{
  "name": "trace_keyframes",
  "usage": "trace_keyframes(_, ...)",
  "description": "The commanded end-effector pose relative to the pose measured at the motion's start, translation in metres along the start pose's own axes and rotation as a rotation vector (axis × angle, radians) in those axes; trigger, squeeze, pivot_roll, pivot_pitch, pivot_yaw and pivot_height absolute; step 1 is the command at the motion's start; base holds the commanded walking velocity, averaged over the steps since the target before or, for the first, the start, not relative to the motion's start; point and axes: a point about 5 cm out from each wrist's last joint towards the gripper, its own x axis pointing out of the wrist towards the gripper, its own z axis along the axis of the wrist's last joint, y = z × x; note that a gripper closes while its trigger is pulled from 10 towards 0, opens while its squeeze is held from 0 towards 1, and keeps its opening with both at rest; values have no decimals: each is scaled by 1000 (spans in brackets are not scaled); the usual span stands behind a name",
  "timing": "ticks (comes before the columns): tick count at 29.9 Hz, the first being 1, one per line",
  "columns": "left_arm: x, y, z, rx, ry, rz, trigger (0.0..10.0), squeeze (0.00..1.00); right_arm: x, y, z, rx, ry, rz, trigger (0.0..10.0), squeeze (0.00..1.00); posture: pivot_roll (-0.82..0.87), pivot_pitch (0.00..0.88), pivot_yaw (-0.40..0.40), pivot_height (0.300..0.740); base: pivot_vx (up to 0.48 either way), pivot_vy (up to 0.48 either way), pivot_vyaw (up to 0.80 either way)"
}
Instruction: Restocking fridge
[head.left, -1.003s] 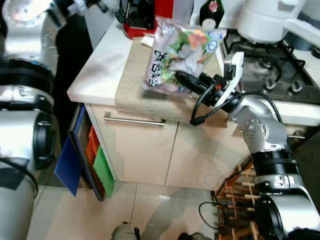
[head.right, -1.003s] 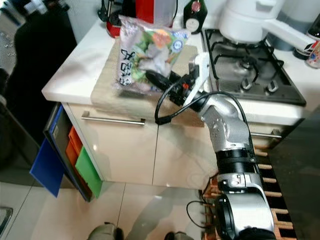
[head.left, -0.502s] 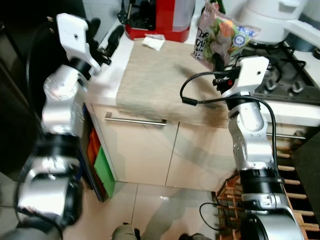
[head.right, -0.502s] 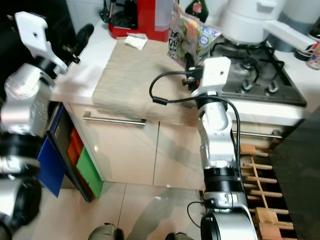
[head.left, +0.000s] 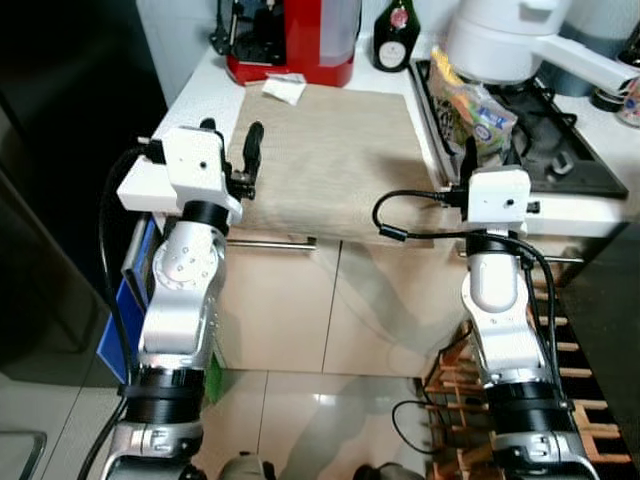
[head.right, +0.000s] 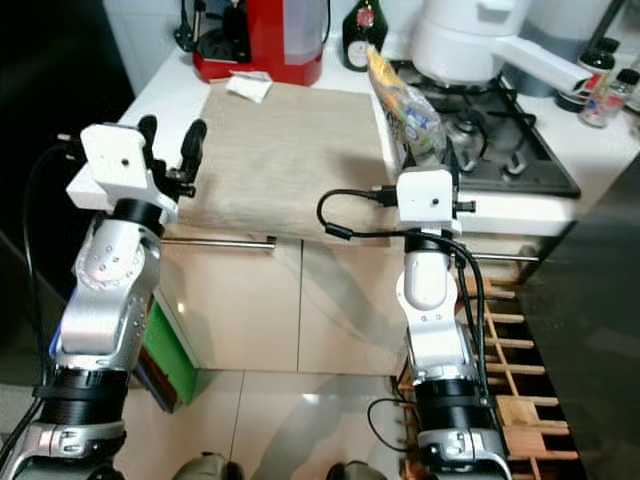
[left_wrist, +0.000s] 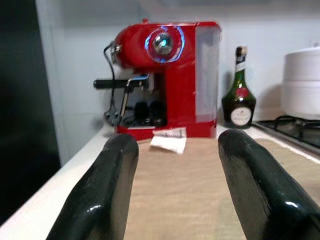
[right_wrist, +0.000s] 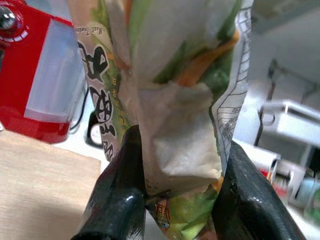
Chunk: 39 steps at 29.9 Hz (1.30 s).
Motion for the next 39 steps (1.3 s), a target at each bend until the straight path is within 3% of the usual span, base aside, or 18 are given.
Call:
trace_keyframes(1, -2, 2, -8, 0, 52, 45, 10000, 0, 3, 5, 3, 42, -12, 19, 0, 0, 8, 46, -7, 740, 0, 0, 0)
trace_keyframes(6, 0, 3, -11, -18, 72, 73, 10000, 0, 5, 18, 0, 119, 34, 121, 0, 0, 3, 50, -10, 740, -282, 0, 0)
trace_keyframes(13, 2, 5, -13, -18, 80, 93, 10000, 0, 3, 29, -3, 151, 65, 196, 0, 0, 6, 46, -16, 740, -74, 0, 0)
trace_keyframes(28, 6, 9, -14, -6, 82, 103, 10000, 0, 1, 26, -13, 190, 108, 204, 0, 0, 9, 22, -12, 740, -64, 0, 0)
trace_keyframes(39, 7, 8, -16, -11, 85, 101, 10000, 0, 0, 27, -16, 202, 125, 210, 0, 0, 5, 10, -5, 740, -269, 0, 0)
